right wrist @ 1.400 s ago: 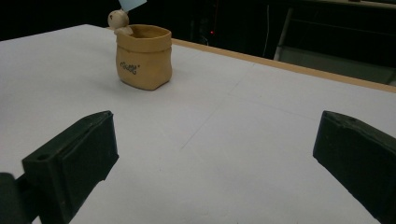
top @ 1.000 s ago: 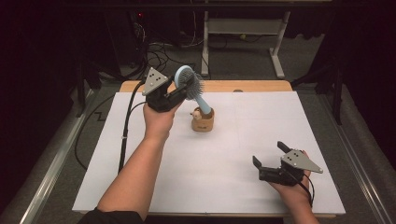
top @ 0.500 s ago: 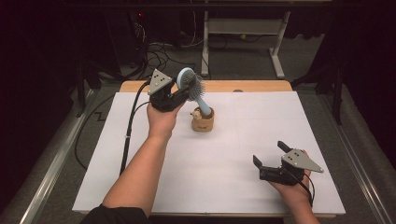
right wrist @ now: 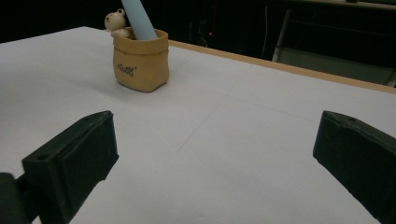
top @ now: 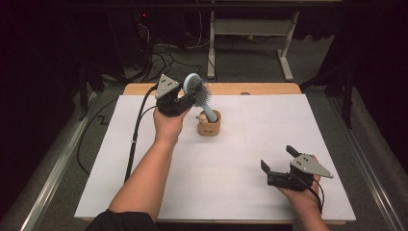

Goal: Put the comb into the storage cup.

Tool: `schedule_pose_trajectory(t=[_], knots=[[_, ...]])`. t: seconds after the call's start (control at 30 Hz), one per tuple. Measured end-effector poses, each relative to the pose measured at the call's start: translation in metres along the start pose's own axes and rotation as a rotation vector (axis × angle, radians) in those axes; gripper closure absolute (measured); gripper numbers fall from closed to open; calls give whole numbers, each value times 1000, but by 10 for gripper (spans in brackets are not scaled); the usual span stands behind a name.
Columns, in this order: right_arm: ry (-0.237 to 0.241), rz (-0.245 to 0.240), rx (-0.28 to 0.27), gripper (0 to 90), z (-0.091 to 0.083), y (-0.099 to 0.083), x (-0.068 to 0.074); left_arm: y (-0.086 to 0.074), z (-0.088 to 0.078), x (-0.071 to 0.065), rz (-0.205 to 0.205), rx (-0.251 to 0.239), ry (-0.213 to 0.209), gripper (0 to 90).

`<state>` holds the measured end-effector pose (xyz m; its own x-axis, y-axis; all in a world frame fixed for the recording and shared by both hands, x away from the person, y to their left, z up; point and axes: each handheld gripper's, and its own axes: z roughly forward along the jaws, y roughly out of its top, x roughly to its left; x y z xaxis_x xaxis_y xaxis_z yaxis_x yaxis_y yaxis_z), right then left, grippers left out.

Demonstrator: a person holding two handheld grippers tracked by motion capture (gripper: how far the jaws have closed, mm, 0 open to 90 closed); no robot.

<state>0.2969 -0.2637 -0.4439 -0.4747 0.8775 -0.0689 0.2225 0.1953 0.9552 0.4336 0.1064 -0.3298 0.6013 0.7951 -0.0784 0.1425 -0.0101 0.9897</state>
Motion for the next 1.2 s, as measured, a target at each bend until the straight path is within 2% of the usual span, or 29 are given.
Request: schedule_pose_trajectory(t=[0.63, 1.2], knots=[[1, 1, 3, 2, 1, -1, 0, -14, 7, 7, -24, 28, 10, 573], [1, -2, 9, 1, 2, -2, 1, -23, 13, 8, -56, 31, -3, 573]])
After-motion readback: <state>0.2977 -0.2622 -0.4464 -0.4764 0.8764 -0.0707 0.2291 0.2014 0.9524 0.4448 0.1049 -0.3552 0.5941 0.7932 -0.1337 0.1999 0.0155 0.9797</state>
